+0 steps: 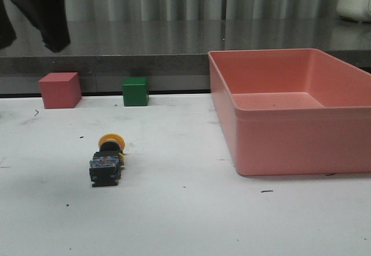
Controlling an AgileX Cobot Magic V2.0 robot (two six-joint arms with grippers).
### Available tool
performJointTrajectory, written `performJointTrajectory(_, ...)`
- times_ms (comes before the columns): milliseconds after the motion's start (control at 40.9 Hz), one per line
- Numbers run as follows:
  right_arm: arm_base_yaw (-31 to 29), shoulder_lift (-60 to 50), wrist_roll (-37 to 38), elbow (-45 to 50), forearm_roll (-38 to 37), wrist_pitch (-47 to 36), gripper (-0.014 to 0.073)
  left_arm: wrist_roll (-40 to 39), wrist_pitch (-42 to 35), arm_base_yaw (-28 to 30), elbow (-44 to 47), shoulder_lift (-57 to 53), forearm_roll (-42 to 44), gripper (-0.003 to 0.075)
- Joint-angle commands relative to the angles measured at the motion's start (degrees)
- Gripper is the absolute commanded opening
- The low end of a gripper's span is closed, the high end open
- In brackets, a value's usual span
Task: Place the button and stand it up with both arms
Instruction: 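Lower the open left gripper around the button on the table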
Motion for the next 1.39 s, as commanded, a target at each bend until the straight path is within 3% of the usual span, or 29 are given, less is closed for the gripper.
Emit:
performJointTrajectory(0, -0.1, 0.2, -0.3, -1.4, 0.0, -4.4, 0.0550, -0.1, 1.1, -0.4, -5.6, 3.2, -2.9, 0.0529)
performJointTrajectory(587, -0.1, 0.2, -0.3, -1.4, 0.0, -4.4, 0.0550, -6.5, 9.7, -0.4, -20.6, 22.1, -3.6, 0.0529)
performJointTrajectory(1370, -0.1, 0.2, -0.3, -1.4, 0.0, -4.4, 0.0550, -13.6, 9.2, -0.4, -21.3, 34.0, -7.9, 0.0508)
